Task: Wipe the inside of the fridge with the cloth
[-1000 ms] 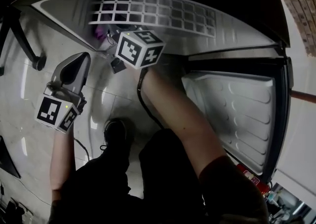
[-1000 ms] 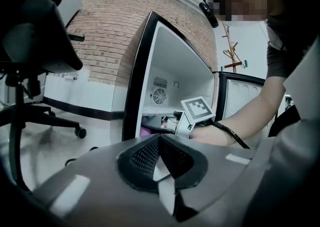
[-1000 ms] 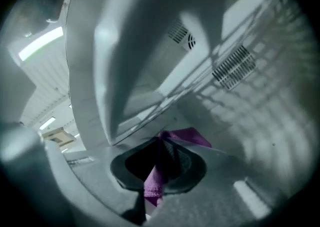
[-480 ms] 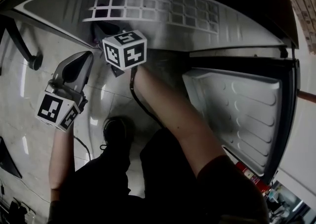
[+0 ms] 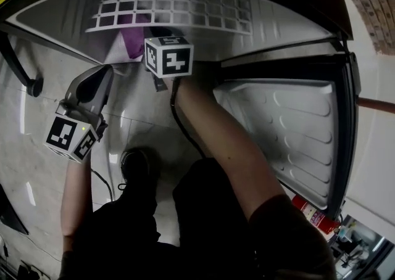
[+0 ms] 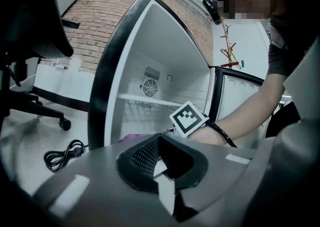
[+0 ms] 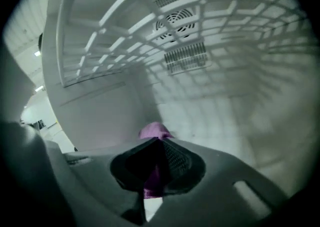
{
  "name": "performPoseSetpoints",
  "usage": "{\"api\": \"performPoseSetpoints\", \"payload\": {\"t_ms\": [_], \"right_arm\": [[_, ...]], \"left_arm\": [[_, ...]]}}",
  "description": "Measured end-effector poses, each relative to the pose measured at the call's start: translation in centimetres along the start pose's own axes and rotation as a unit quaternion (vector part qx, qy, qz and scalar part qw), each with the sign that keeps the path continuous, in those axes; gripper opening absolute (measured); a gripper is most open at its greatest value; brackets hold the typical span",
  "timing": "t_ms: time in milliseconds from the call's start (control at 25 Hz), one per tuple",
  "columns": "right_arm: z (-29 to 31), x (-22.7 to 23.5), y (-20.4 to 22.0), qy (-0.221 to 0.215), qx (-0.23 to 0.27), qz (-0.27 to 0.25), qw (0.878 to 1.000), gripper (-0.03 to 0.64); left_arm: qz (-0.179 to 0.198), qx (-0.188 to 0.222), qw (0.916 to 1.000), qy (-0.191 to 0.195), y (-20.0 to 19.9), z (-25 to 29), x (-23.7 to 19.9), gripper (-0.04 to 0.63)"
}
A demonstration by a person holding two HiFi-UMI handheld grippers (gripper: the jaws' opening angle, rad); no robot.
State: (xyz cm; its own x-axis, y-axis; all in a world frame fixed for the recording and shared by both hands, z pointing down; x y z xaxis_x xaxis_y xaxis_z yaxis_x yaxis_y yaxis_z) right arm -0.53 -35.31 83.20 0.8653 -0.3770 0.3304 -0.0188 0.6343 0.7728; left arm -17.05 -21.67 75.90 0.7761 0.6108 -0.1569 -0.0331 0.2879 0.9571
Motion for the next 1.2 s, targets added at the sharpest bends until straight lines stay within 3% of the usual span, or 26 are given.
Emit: {"api": "performPoseSetpoints", "payload": {"t_ms": [120,280,480,560,680,840,1040,1200], "right_arm": [[-2.1,3.3,-0.1,0.081,-0.007,-0.014,0.997,0.012],[-5.0,6.5,-0.2,0.187,-0.016,-0.006,0.982,0.012],[-8.3,8.3,-0.8,0.275,-0.003,0.008,0.961,0.012],[-9.3,8.3,-1.7,0.277,0.028,0.017,0.960,0.012],[-11.2,7.0,-3.6,0.244,0.107,0.029,0.963,0.012],[-13.8,5.7,-5.1,0.253,0.170,0.005,0.953,0.012],[-14.2,7.4,-4.4,0.300,0.143,0.033,0.943,0.012],[-13.8,8.0,-2.5,0.314,0.080,0.080,0.943,0.012]], "left_arm": [[0.004,0.003,0.9998,0.018,-0.3,1.0,1.0,0.018],[0.007,0.005,0.9994,0.034,-0.5,2.2,2.0,0.017],[0.017,0.010,0.9981,0.058,-1.3,3.5,3.5,0.017],[0.018,0.010,0.9978,0.063,-1.5,3.6,3.9,0.017],[0.016,0.012,0.9980,0.061,-1.7,3.3,4.0,0.017],[0.014,0.018,0.9983,0.053,-1.6,2.9,3.5,0.018],[0.008,0.019,0.9986,0.049,-1.7,3.0,3.5,0.018],[0.008,0.016,0.9983,0.056,-1.4,3.4,4.0,0.018]]}}
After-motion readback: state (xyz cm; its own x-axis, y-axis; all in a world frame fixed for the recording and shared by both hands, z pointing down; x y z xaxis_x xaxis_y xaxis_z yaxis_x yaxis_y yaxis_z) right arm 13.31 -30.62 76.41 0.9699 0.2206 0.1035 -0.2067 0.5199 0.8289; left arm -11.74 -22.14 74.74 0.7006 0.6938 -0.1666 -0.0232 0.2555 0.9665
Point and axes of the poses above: the fingertips, and each gripper's own axes: z forward along the fingers, x to its right, y out of its underside, the point moved 9 cm from there along -z, backward along the fingers, and after that the axes turned 5 degrees about z, right-handed, at the moved point
